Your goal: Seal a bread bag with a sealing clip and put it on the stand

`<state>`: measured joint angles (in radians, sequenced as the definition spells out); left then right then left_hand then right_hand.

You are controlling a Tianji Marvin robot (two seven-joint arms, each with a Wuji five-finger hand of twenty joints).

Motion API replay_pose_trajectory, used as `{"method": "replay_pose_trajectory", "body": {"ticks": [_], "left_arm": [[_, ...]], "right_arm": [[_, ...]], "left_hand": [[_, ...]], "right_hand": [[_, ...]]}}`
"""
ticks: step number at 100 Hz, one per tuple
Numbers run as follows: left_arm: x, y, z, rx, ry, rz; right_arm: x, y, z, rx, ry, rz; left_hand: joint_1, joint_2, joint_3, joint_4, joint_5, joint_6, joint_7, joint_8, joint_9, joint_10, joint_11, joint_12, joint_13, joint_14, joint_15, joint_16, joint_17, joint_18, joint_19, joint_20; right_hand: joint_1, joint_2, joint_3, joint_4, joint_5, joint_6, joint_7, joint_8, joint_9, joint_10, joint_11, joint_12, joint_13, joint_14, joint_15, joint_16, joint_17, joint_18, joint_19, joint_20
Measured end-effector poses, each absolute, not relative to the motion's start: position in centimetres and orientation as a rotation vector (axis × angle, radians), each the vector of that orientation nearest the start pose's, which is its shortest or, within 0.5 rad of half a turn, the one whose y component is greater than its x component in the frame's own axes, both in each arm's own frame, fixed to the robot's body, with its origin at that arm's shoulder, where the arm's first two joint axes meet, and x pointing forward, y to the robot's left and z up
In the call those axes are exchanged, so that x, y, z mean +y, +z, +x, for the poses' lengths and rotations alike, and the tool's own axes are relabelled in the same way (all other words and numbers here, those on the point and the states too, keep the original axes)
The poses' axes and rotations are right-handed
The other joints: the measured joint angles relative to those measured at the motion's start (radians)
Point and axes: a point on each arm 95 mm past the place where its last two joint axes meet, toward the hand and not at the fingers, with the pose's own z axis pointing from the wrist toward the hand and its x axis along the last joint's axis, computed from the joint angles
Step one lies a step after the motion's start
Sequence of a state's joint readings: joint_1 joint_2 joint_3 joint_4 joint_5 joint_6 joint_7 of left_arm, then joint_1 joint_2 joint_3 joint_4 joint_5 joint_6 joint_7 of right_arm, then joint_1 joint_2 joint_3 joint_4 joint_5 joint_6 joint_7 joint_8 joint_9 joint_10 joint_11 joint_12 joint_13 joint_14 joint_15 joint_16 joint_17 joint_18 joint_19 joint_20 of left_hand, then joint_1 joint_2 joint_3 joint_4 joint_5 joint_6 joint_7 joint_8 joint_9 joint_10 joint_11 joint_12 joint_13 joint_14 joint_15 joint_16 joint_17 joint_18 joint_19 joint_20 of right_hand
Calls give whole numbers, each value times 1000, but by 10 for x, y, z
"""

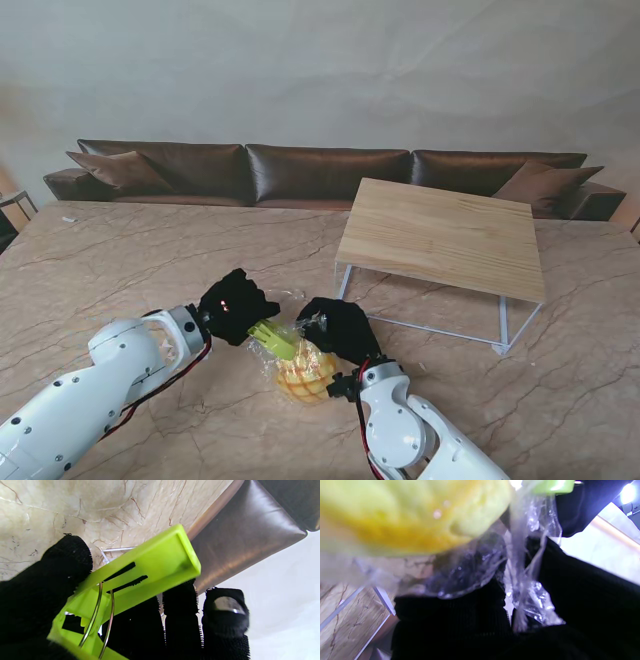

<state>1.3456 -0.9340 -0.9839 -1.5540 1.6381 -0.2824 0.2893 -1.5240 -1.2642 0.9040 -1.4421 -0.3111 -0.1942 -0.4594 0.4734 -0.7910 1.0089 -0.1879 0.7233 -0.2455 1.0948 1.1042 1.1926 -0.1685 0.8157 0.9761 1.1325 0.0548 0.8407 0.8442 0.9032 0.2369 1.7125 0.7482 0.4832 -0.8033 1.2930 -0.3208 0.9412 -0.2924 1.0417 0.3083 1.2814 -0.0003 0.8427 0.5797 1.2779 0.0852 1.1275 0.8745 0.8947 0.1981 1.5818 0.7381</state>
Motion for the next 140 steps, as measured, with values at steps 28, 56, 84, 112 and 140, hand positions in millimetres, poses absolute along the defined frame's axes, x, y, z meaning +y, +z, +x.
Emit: {"method": "replay_pose_trajectory", "body": {"ticks": [28, 56, 84, 112, 140], "left_arm": [[-33, -301, 408, 1858, -1328, -77], [-14, -299, 406, 1837, -1457, -349], [7, -295, 399, 1675, -1693, -755], [30, -304, 391, 1516, -1692, -937], [51, -318, 392, 1404, -1696, -1108]], "right_arm": [[118, -367, 362, -962, -2493, -1975], [116, -368, 362, -993, -2501, -1968], [112, -366, 360, -989, -2528, -1968], [111, -350, 353, -988, -2583, -1925], [106, -313, 347, -987, -2667, -1896]], "left_hand": [[-176, -6, -36, -22, -198, 26, -196, -380, -345, -27, -261, -291, -240, -17, -332, 75, -499, 61, -515, 101], [-264, 31, -109, -22, -196, 151, -580, -773, -575, 91, -518, -647, -547, 88, -648, -380, -803, 138, -956, -124], [-286, 151, -245, 10, -232, 204, -727, -856, -704, 132, -554, -734, -715, 67, -682, -511, -890, 92, -1107, -362], [-270, 216, -287, 25, -246, 282, -818, -906, -749, 179, -563, -745, -766, 66, -685, -522, -908, 72, -1140, -421], [-270, 217, -283, 25, -228, 341, -887, -945, -778, 227, -564, -746, -767, 99, -675, -524, -895, 34, -1136, -431]], "right_hand": [[0, 0, 0, 0, -13, -23, -8, 64, -2, -9, 12, 18, -13, 1, -1, 17, -21, 0, 1, 2], [0, 5, 0, 0, -16, -31, -13, 96, -14, -11, 13, 23, -22, 2, -1, 17, -23, 0, 4, 13], [0, 14, 0, -6, -27, -46, -20, 147, -14, -11, 25, 26, -23, 2, -2, 29, -23, 0, 4, 13], [17, 24, -7, -6, -36, -54, -21, 168, -14, -16, 26, 37, -25, 2, 1, 51, -24, 0, 4, 13], [39, 24, -11, -8, -36, -55, -21, 183, -15, -17, 26, 37, -25, 2, 0, 51, -24, -1, 4, 14]]}}
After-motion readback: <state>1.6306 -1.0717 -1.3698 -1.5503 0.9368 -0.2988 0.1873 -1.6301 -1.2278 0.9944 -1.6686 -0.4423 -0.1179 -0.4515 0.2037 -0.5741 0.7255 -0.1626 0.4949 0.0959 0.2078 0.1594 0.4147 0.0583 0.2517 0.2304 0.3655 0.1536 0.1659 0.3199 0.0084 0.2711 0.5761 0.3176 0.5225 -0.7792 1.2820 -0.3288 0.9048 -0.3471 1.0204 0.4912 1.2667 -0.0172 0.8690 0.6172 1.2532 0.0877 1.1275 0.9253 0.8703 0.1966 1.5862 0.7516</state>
